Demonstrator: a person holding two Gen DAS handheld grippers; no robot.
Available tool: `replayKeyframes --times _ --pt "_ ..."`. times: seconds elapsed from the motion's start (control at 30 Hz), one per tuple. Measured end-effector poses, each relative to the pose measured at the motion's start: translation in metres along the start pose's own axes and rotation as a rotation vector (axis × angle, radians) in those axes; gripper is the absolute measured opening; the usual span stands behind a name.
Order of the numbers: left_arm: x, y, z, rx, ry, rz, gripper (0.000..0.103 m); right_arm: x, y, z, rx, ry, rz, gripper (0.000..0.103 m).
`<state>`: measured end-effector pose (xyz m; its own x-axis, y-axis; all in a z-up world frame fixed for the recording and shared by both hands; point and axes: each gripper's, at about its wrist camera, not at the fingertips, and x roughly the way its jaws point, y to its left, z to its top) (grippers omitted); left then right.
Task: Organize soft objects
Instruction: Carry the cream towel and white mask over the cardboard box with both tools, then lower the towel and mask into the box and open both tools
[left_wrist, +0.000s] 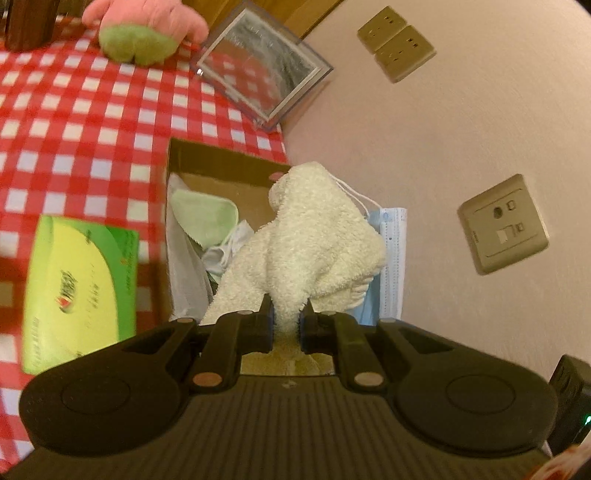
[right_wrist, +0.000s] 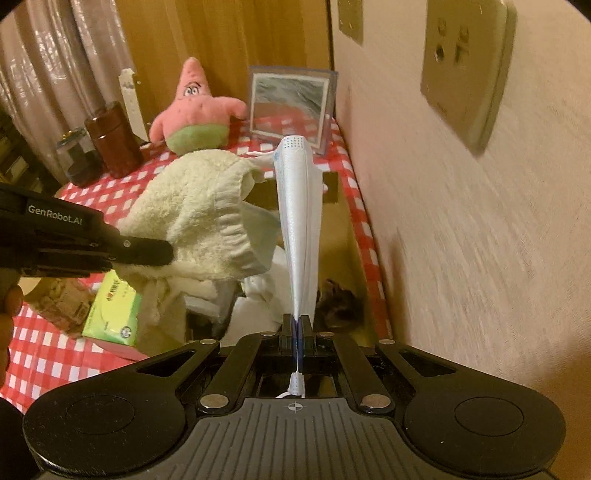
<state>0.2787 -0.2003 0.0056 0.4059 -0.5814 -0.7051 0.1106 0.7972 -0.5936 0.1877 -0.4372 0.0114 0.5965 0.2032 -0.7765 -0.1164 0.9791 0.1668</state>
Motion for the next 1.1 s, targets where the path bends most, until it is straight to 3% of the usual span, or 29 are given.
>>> replayKeyframes --times 0.47,0.6,0.67,0.73,1.1 --pt "0.051 0.019 -0.007 -0.156 -0.011 0.033 0.015 0.043 -0.012 0.005 0.025 0.038 0.001 0.001" --pt "0.057 0.021 -0.005 -0.123 -0.020 0.053 0.018 0.054 -0.012 0.005 0.016 0.055 -0.003 0.001" --pt "0.056 0.022 -0.004 -0.106 -0.025 0.055 0.034 0.061 -0.012 0.006 0.008 0.064 -0.006 0.001" --pt "0.053 0.022 -0.003 -0.089 -0.035 0.065 0.039 0.066 -0.011 0.007 0.002 0.072 -0.008 0.001" --pt "0.020 0.024 -0.004 -0.002 -0.135 0.061 0.040 0.100 -0.012 0.010 -0.006 0.139 -0.011 0.001"
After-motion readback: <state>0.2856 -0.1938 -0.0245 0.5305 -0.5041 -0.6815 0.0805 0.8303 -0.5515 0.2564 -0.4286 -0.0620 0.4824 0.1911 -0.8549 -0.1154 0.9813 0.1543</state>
